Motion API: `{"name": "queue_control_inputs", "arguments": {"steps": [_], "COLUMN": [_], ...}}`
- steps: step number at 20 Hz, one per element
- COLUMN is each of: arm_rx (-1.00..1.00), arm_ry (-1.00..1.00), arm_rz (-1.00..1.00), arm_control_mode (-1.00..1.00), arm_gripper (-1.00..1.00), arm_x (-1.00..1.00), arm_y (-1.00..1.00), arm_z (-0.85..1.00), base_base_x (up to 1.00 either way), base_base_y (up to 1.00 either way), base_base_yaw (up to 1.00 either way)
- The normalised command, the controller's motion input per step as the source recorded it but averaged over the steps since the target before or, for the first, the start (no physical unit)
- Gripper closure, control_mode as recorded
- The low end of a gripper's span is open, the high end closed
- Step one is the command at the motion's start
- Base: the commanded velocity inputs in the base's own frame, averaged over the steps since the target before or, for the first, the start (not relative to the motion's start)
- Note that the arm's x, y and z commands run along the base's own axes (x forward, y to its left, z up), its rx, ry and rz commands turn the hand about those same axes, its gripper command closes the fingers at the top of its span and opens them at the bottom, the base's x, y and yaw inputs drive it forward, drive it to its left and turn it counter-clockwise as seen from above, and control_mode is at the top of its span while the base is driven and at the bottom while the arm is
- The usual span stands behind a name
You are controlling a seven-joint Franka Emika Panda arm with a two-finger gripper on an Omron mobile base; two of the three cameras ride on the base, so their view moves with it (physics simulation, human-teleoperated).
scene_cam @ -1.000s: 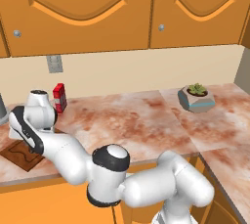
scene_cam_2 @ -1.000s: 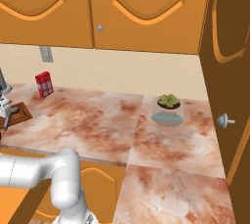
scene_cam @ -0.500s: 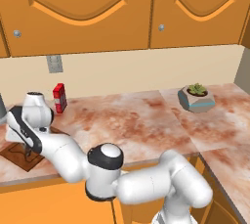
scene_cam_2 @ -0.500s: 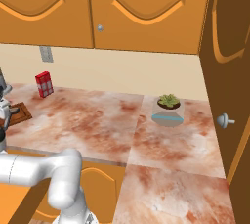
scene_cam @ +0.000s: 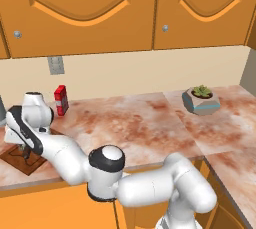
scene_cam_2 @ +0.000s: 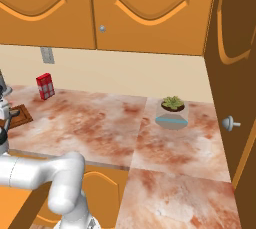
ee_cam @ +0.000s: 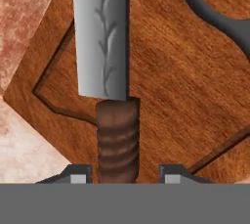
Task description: Open the drawer on the left and place the cutting tools on the cutting board.
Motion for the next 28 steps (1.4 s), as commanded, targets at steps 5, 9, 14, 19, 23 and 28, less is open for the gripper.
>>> {"name": "queue_control_inputs", "arguments": {"steps": [5,9,14,19,23,28], "arm_rx": [0.00,0.00,0.00,0.00,0.00,0.03], "arm_ry": [-0.04,-0.11,-0.09,-0.09,-0.02,-0.03], "arm_rz": [0.00,0.00,0.00,0.00,0.00,0.02], "arm_control_mode": [-1.00,-1.00,-1.00,-1.00,-1.00,-1.00], "arm_gripper": [-1.00,-1.00,-1.00,-1.00,-1.00,-1.00], "arm_x": [-0.20,-0.43,-0.55,-0.67,-0.27,-0.06], "arm_y": [-0.31,-0.52,-0.74,-0.83,-0.95,-1.00], "arm_z": [0.27,0.26,0.24,0.37,0.83,0.72], "base_base_x": [0.00,0.00,0.00,0.00,0.00,0.00], "base_base_y": [0.00,0.00,0.00,0.00,0.00,0.00], "base_base_yaw": [0.00,0.00,0.00,0.00,0.00,0.00]}}
